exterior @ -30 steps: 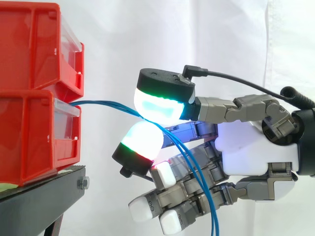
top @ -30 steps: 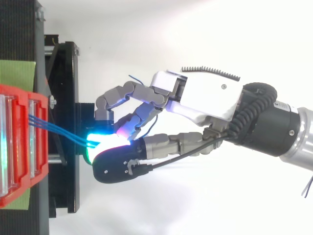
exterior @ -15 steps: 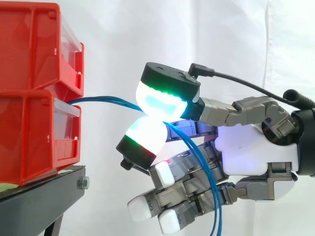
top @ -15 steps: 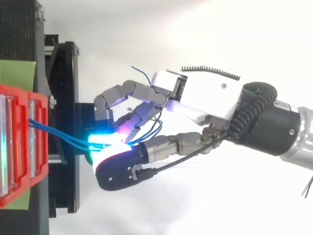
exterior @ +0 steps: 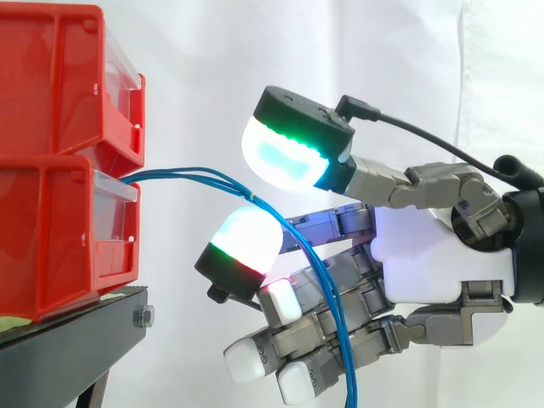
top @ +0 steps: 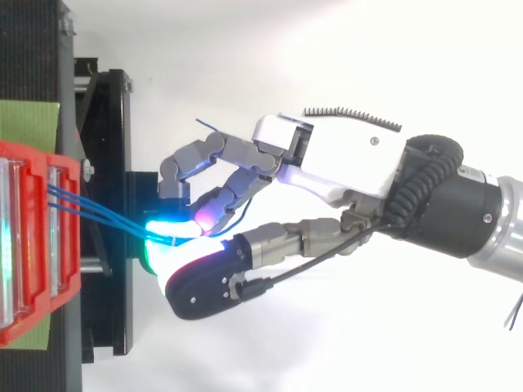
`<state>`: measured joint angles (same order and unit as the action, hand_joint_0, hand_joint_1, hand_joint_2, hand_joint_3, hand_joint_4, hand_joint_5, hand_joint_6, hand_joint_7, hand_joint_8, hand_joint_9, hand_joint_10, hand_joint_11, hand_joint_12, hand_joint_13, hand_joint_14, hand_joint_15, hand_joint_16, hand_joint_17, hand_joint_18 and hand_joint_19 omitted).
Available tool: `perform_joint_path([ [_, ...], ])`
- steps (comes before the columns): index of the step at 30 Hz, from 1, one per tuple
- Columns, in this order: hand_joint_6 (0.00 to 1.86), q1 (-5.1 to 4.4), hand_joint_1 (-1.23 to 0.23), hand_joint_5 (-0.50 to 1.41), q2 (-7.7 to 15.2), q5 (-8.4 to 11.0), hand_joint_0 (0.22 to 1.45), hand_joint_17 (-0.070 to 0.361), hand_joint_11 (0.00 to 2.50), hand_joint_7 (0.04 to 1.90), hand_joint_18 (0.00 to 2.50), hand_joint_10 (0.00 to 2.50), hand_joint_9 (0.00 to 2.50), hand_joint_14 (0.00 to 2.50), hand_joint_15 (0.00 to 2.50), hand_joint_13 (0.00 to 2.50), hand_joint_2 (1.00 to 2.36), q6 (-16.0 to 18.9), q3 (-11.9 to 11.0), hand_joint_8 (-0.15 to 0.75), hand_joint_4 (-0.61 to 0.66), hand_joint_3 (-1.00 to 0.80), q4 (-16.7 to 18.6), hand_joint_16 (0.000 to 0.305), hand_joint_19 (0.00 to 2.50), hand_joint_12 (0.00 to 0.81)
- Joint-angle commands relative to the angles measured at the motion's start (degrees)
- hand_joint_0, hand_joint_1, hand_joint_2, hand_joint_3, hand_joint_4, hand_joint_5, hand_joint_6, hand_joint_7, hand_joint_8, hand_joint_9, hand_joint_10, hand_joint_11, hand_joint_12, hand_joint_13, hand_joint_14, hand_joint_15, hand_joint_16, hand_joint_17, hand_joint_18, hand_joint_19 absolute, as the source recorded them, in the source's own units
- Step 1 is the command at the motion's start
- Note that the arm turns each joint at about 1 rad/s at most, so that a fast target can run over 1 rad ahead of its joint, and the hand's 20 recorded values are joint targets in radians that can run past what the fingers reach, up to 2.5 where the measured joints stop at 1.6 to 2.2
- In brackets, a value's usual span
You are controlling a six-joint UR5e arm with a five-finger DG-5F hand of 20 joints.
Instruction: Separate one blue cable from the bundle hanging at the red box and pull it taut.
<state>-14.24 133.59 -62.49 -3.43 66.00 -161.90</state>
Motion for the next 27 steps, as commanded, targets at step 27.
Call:
perform_joint_path([
  [27, 0.94, 0.00, -0.84, -0.21, 0.00, 0.00, 0.82, 0.093, 0.79, 1.24, 0.73, 0.02, 1.00, 0.02, 0.38, 0.79, 1.00, -0.35, 0.00, 0.279, -0.10, -0.50, 0.00, 0.042, 0.50, 0.317],
])
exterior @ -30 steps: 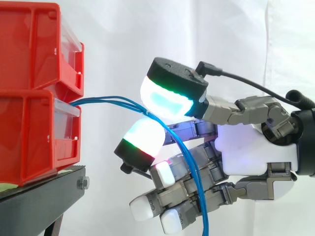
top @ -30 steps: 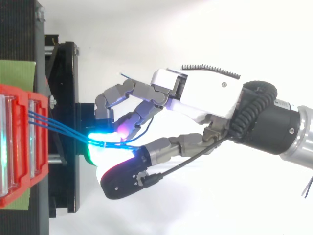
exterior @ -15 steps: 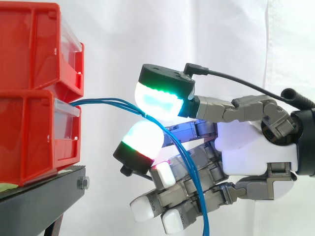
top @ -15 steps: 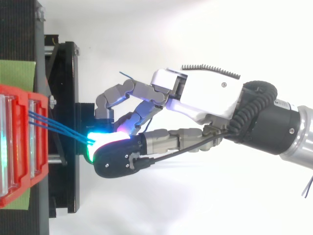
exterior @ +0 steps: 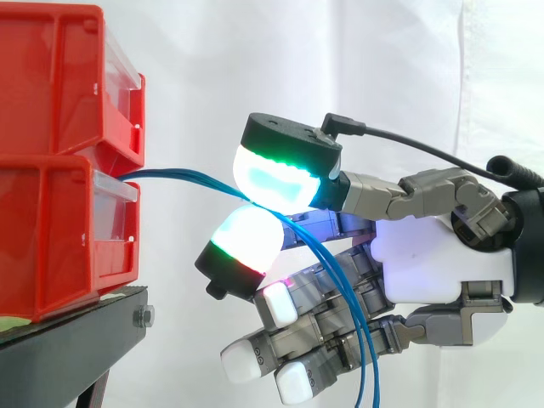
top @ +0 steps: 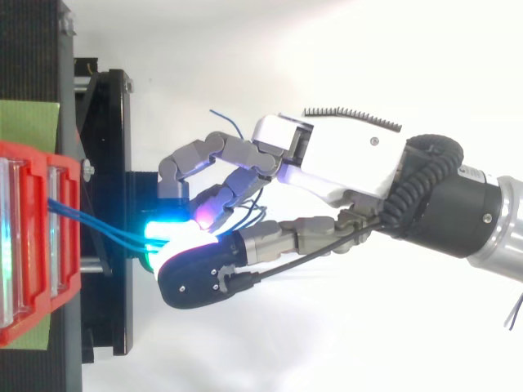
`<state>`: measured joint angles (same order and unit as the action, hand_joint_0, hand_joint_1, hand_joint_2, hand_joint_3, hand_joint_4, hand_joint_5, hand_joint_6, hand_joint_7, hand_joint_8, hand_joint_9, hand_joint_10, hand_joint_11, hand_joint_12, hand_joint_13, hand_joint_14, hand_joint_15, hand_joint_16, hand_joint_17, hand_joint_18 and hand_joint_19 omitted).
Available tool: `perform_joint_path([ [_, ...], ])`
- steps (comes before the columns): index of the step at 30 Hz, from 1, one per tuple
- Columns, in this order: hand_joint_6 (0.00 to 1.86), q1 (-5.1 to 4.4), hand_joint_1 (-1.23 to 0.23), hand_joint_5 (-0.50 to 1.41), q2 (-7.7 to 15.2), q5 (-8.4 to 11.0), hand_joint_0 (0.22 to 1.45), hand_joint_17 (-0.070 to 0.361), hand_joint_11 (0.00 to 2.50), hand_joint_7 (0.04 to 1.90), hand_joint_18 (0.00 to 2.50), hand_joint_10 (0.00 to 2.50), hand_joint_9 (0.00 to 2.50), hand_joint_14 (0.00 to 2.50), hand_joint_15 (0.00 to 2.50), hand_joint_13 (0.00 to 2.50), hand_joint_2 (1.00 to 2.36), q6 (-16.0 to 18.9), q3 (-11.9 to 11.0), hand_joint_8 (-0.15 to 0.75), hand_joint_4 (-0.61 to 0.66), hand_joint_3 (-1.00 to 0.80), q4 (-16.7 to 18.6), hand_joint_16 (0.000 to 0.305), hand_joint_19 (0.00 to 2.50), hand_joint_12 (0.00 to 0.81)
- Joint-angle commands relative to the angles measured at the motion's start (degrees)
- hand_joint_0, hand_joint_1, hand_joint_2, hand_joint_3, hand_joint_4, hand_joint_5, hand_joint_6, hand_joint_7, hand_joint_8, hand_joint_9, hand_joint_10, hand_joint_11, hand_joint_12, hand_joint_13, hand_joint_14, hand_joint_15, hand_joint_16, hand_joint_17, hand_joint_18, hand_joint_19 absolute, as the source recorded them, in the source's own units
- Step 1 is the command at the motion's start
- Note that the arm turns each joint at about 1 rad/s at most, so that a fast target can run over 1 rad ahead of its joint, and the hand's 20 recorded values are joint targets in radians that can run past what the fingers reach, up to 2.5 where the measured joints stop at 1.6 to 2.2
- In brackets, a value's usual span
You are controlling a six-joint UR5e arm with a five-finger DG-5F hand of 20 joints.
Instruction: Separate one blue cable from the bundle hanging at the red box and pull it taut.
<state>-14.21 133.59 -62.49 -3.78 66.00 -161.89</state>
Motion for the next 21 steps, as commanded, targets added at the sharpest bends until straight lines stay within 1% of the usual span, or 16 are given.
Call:
perform_joint_path([
  [1, 0.93, 0.06, -0.86, -0.20, 0.00, 0.00, 0.80, 0.093, 0.78, 1.23, 0.74, 0.02, 1.00, 0.01, 0.37, 0.79, 1.00, 0.00, 0.00, 0.277, -0.07, -0.50, 0.00, 0.041, 0.49, 0.316],
  [2, 0.93, 0.06, -0.87, -0.20, 0.00, 0.00, 0.79, 0.093, 0.79, 1.22, 0.74, 0.02, 1.01, 0.01, 0.37, 0.78, 1.00, 0.09, 0.00, 0.275, -0.05, -0.50, 0.00, 0.041, 0.49, 0.316],
  [3, 0.93, 0.06, -0.89, -0.20, 0.00, 0.00, 0.73, 0.093, 0.79, 1.18, 0.73, 0.02, 1.00, 0.02, 0.37, 0.78, 1.00, 0.09, 0.00, 0.276, 0.00, -0.50, 0.00, 0.041, 0.50, 0.315],
  [4, 0.93, 0.06, -0.89, -0.19, 0.00, 0.00, 0.70, 0.093, 0.79, 1.13, 0.73, 0.02, 1.00, 0.02, 0.37, 0.78, 1.00, 0.09, 0.00, 0.278, 0.03, -0.50, 0.00, 0.041, 0.50, 0.316],
  [5, 0.93, 0.06, -0.88, -0.19, 0.00, 0.00, 0.69, 0.093, 0.79, 1.10, 0.73, 0.02, 1.01, 0.02, 0.38, 0.78, 1.00, 0.09, 0.00, 0.278, 0.04, -0.50, 0.00, 0.041, 0.50, 0.316],
  [7, 0.93, 0.06, -0.87, -0.19, 0.00, -0.09, 0.57, 0.096, 0.78, 1.07, 0.73, 0.02, 1.00, 0.02, 0.39, 0.78, 1.00, 0.18, 0.00, 0.288, 0.07, -0.50, 0.00, 0.043, 0.52, 0.324],
  [8, 0.93, 0.15, -0.86, -0.19, 0.00, -0.09, 0.55, 0.099, 0.78, 1.06, 0.73, 0.02, 1.01, 0.02, 0.38, 0.78, 1.00, 0.18, 0.00, 0.294, 0.08, -0.50, 0.00, 0.044, 0.53, 0.331],
  [9, 0.92, 0.24, -0.83, -0.18, 0.00, -0.09, 0.51, 0.105, 0.78, 1.06, 0.74, 0.02, 1.01, 0.01, 0.38, 0.78, 1.00, 0.26, 0.00, 0.300, 0.09, -0.50, 0.00, 0.047, 0.53, 0.346],
  [11, 0.91, 0.41, -0.78, -0.18, 0.00, -0.09, 0.47, 0.114, 0.76, 1.05, 0.76, 0.02, 1.01, 0.02, 0.38, 0.78, 1.00, 0.35, 0.00, 0.318, 0.11, -0.50, 0.00, 0.051, 0.53, 0.361],
  [12, 0.91, 0.41, -0.71, -0.18, 0.00, 0.00, 0.45, 0.117, 0.76, 1.03, 0.77, 0.02, 1.01, 0.02, 0.38, 0.78, 1.00, 0.35, 0.00, 0.320, 0.12, -0.50, 0.00, 0.052, 0.53, 0.366],
  [13, 0.90, 0.41, -0.68, -0.18, 0.00, -0.09, 0.45, 0.119, 0.76, 1.03, 0.77, 0.02, 1.01, 0.02, 0.38, 0.78, 1.00, 0.44, 0.00, 0.322, 0.12, -0.50, 0.00, 0.053, 0.53, 0.371],
  [15, 0.90, 0.50, -0.57, -0.18, 0.00, 0.00, 0.46, 0.119, 0.75, 1.02, 0.77, 0.02, 1.02, 0.02, 0.38, 0.78, 1.00, 0.35, 0.00, 0.324, 0.12, -0.50, 0.00, 0.053, 0.55, 0.369],
  [16, 0.89, 0.50, -0.55, -0.18, 0.00, 0.00, 0.47, 0.118, 0.75, 1.02, 0.77, 0.02, 1.02, 0.01, 0.38, 0.78, 1.00, 0.44, 0.00, 0.321, 0.12, -0.50, 0.00, 0.052, 0.55, 0.368],
  [18, 0.89, 0.59, -0.46, -0.18, 0.00, -0.09, 0.53, 0.109, 0.76, 1.02, 0.74, 0.02, 1.02, 0.01, 0.39, 0.77, 1.00, 0.35, 0.00, 0.307, 0.10, -0.50, 0.00, 0.048, 0.57, 0.349],
  [21, 0.88, 0.59, -0.46, -0.18, 0.00, 0.00, 0.61, 0.104, 0.76, 1.08, 0.73, 0.02, 1.01, 0.02, 0.40, 0.77, 1.00, 0.26, 0.00, 0.299, 0.09, -0.50, 0.00, 0.046, 0.59, 0.339],
])
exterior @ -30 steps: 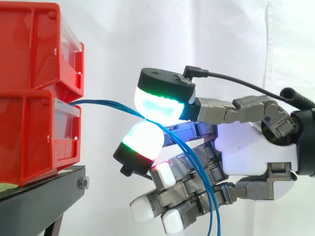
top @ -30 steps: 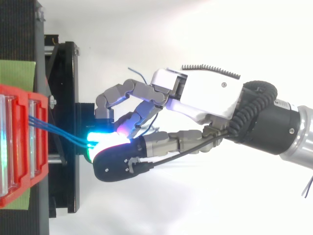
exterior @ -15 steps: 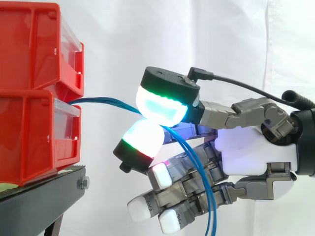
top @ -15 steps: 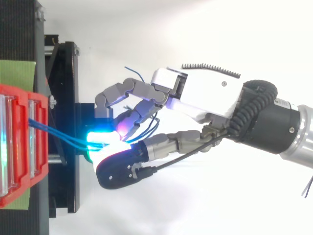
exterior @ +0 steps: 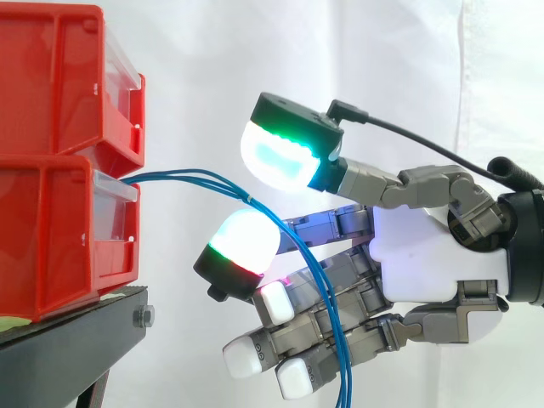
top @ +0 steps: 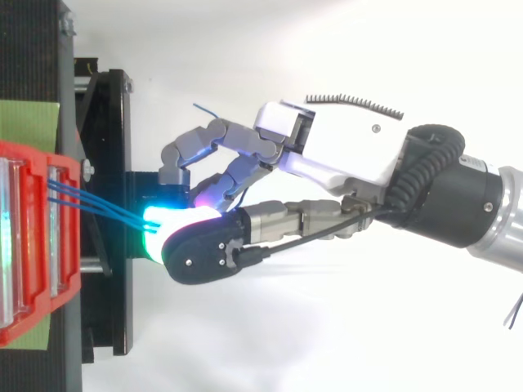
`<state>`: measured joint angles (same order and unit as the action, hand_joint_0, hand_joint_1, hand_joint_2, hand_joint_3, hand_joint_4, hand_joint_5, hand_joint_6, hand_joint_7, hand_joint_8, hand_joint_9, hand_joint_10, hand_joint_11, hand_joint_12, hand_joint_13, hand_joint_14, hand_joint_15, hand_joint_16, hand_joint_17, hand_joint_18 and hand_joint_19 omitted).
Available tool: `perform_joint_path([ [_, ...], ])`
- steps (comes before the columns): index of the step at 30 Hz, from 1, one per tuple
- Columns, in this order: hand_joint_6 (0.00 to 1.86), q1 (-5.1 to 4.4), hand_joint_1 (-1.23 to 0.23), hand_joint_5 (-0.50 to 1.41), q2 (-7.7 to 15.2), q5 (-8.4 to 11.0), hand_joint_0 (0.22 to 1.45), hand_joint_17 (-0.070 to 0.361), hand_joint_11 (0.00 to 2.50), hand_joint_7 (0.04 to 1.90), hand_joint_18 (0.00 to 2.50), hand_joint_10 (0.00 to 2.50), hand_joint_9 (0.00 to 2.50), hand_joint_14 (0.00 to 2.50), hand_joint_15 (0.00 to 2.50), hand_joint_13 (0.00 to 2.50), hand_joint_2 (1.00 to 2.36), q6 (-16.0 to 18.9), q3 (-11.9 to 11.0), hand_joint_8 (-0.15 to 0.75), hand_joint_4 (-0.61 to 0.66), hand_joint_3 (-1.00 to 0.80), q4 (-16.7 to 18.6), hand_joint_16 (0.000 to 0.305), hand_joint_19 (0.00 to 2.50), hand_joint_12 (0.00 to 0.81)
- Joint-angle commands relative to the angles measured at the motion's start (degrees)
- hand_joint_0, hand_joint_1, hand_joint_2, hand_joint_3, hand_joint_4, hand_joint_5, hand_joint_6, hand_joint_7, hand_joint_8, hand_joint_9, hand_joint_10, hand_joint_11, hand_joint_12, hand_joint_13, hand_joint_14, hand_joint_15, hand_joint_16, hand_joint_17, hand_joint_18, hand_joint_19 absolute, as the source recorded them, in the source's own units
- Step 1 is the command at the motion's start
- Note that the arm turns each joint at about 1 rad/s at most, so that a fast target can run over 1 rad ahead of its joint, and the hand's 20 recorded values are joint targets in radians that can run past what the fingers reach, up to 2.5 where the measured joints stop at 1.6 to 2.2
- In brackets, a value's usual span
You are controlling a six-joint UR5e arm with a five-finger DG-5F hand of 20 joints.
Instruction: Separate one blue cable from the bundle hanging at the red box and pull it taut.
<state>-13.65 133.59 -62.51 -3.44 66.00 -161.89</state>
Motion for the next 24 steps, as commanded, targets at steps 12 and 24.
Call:
perform_joint_path([
  [12, 0.90, 0.12, -0.72, -0.18, 0.00, 0.02, 0.63, 0.104, 0.77, 1.18, 0.74, 0.02, 0.99, 0.02, 0.40, 0.77, 1.02, -0.25, 0.00, 0.312, 0.09, -0.19, 0.00, 0.046, 0.57, 0.342],
  [24, 0.93, 0.03, -0.86, -0.20, 0.00, 0.02, 0.81, 0.094, 0.77, 1.27, 0.70, 0.02, 0.98, 0.01, 0.37, 0.75, 1.00, -0.34, 0.00, 0.269, -0.06, -0.50, 0.00, 0.042, 0.49, 0.315],
])
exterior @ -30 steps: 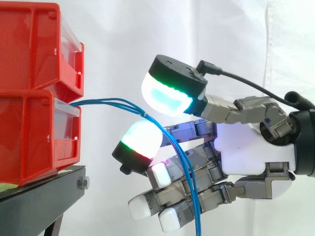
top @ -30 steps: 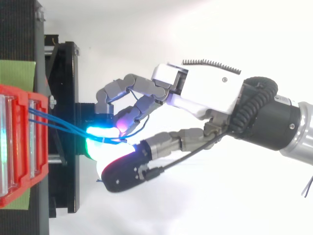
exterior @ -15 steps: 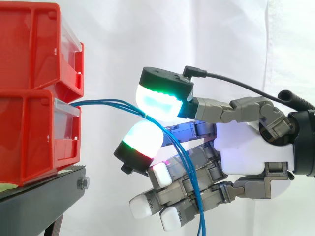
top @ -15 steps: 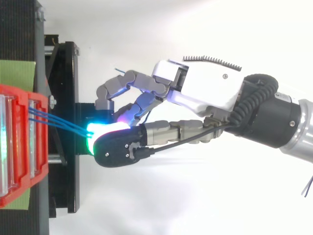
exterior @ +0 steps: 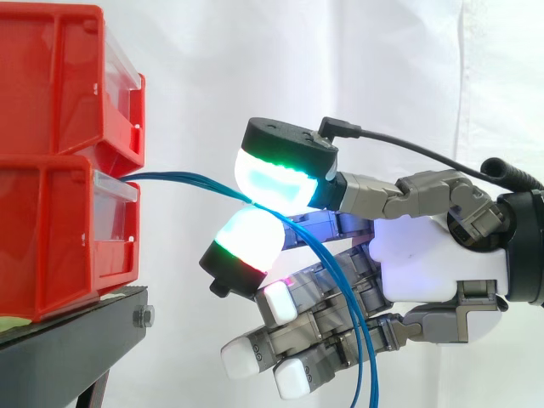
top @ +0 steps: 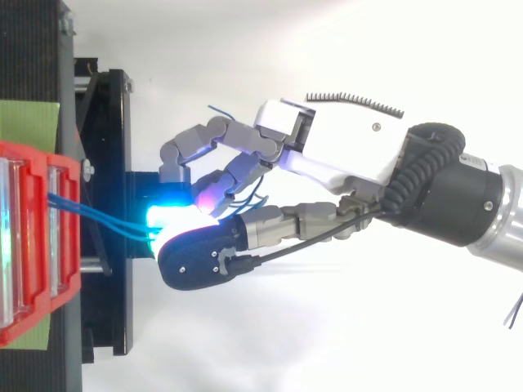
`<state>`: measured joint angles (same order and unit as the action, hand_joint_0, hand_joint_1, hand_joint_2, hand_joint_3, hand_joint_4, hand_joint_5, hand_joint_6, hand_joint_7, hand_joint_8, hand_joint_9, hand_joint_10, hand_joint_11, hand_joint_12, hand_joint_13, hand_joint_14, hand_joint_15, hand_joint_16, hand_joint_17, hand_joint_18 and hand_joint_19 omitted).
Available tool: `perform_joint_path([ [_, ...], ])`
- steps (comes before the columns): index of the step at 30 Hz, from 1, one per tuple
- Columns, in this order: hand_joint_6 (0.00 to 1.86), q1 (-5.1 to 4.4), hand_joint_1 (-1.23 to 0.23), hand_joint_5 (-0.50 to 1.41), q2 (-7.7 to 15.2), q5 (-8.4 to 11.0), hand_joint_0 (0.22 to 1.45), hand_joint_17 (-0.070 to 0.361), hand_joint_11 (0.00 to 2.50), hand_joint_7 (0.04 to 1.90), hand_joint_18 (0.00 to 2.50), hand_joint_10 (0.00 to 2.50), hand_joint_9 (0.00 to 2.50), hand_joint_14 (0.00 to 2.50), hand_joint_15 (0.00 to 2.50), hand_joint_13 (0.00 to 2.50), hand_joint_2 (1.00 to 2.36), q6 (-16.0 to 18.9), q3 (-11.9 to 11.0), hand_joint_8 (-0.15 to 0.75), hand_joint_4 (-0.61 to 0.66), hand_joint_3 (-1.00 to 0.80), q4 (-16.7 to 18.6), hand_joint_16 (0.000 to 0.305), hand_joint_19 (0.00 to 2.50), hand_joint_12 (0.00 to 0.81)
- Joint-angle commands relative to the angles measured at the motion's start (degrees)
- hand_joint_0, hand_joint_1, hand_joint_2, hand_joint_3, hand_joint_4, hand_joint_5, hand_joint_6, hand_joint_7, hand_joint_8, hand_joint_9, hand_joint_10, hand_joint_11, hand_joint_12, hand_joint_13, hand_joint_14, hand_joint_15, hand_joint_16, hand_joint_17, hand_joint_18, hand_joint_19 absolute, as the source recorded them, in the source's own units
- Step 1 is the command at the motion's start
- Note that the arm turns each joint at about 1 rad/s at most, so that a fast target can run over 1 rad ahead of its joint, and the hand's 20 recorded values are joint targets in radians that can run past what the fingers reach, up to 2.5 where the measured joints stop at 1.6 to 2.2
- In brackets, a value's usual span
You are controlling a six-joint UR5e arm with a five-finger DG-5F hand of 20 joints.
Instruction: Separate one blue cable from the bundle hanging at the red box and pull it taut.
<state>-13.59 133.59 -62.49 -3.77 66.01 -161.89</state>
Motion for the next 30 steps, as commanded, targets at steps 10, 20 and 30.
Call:
perform_joint_path([
  [10, 0.92, 0.41, -0.79, -0.17, 0.00, -0.18, 0.52, 0.102, 0.77, 1.10, 0.72, 0.02, 1.02, 0.01, 0.38, 0.76, 1.00, 0.26, 0.00, 0.297, 0.09, -0.50, -0.26, 0.045, 0.53, 0.336],
  [20, 0.90, 1.02, -0.42, -0.17, 0.00, -0.35, 0.50, 0.112, 0.74, 1.06, 0.74, 0.02, 1.05, 0.02, 0.39, 0.78, 1.00, 0.26, 0.00, 0.312, 0.10, -0.50, -1.41, 0.050, 0.56, 0.361],
  [30, 0.89, 1.46, -0.57, -0.17, 0.00, -0.44, 0.61, 0.103, 0.77, 1.16, 0.71, 0.02, 1.02, 0.02, 0.40, 0.76, 1.02, 0.26, 0.00, 0.302, 0.10, -0.30, -1.49, 0.046, 0.58, 0.344],
])
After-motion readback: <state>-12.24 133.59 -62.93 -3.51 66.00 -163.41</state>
